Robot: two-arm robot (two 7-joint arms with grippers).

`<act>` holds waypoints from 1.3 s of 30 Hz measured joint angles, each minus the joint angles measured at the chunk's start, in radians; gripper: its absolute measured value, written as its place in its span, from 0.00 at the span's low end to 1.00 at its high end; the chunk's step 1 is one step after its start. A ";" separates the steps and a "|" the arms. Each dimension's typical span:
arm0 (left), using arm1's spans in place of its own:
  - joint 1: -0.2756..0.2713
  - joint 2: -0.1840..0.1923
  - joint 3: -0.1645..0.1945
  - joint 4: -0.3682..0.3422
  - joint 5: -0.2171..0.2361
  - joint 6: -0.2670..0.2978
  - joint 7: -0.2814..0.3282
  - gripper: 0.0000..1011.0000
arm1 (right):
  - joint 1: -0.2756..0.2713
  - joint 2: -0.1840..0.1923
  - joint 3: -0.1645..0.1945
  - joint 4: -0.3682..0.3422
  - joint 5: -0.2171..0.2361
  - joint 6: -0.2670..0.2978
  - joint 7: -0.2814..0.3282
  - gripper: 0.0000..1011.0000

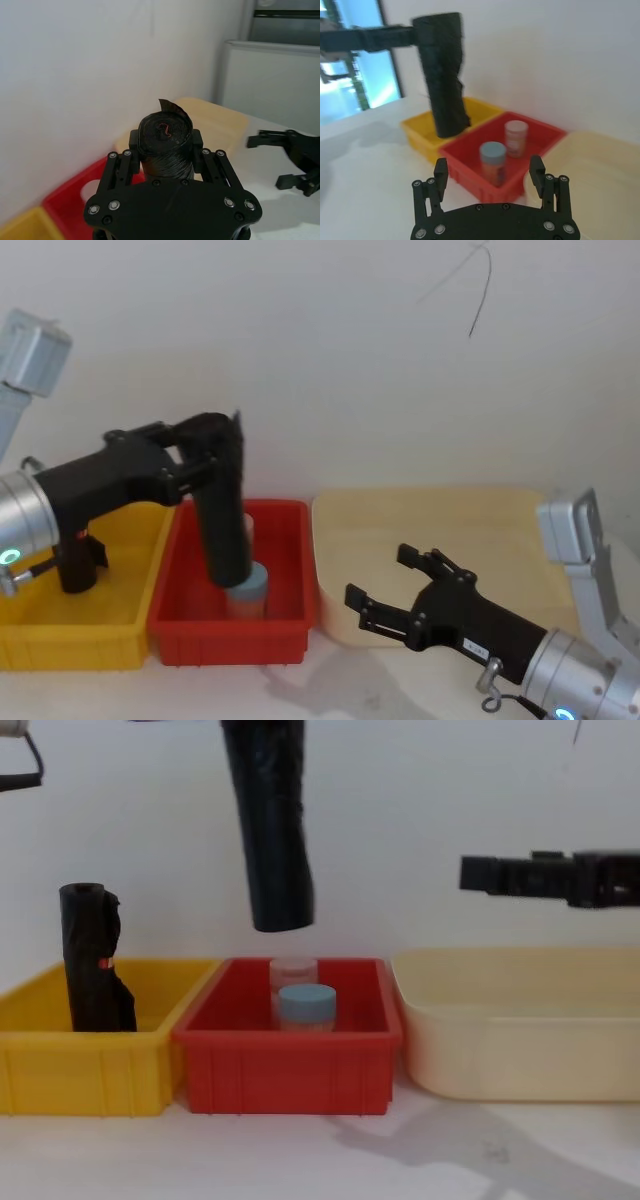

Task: Pick up the garbage bag with the one hand and transfer it to the other hand.

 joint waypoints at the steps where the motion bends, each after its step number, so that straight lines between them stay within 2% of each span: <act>1: -0.005 0.000 0.006 0.003 -0.003 0.001 -0.009 0.54 | 0.006 0.001 -0.002 -0.002 0.007 0.009 0.007 0.99; 5: -0.029 -0.001 0.038 0.020 -0.018 0.004 -0.061 0.54 | 0.042 0.008 -0.018 -0.017 0.044 0.066 0.043 0.99; 15: -0.057 -0.009 0.094 0.036 -0.040 0.005 -0.137 0.54 | 0.084 0.016 -0.055 -0.042 0.074 0.127 0.070 0.99; 23: -0.069 -0.012 0.121 0.037 -0.057 0.005 -0.173 0.54 | 0.090 0.017 -0.078 -0.054 0.074 0.140 0.065 0.99; 39: -0.083 -0.015 0.149 0.046 -0.089 -0.009 -0.219 0.54 | 0.074 0.023 -0.112 -0.054 0.061 0.140 0.030 0.99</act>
